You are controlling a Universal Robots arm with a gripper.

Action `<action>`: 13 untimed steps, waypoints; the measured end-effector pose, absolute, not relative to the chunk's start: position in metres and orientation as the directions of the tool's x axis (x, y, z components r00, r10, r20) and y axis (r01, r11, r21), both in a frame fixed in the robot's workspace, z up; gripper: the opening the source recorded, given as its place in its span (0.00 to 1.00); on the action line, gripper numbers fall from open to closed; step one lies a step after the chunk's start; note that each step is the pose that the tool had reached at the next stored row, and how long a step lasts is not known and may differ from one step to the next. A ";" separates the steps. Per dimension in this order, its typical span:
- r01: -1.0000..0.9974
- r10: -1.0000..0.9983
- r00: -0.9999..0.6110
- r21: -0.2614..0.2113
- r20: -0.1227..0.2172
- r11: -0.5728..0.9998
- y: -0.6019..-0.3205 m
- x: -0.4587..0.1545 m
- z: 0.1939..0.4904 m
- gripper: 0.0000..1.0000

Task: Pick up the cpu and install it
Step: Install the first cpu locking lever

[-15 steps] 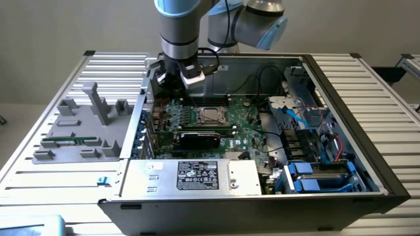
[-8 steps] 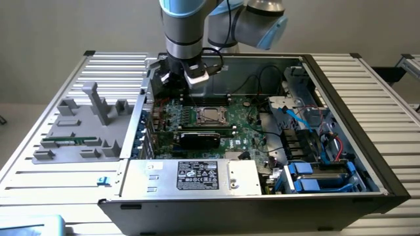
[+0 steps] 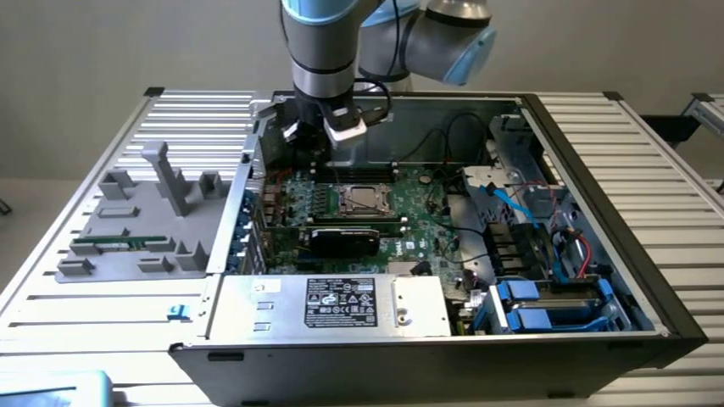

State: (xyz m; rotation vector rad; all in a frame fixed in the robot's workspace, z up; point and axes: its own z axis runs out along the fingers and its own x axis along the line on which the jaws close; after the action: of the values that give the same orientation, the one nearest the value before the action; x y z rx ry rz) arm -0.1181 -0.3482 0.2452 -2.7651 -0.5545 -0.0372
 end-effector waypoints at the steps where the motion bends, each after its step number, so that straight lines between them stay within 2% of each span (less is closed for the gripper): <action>1: 0.380 0.371 0.924 -0.304 0.089 -0.874 -0.348 -0.117 0.246 0.11; 13: 0.376 0.363 0.926 -0.299 0.101 -0.877 -0.347 -0.106 0.250 0.11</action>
State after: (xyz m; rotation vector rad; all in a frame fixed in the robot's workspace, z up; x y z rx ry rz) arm -0.1060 -0.3468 0.2499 -2.7697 -0.5452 -0.0599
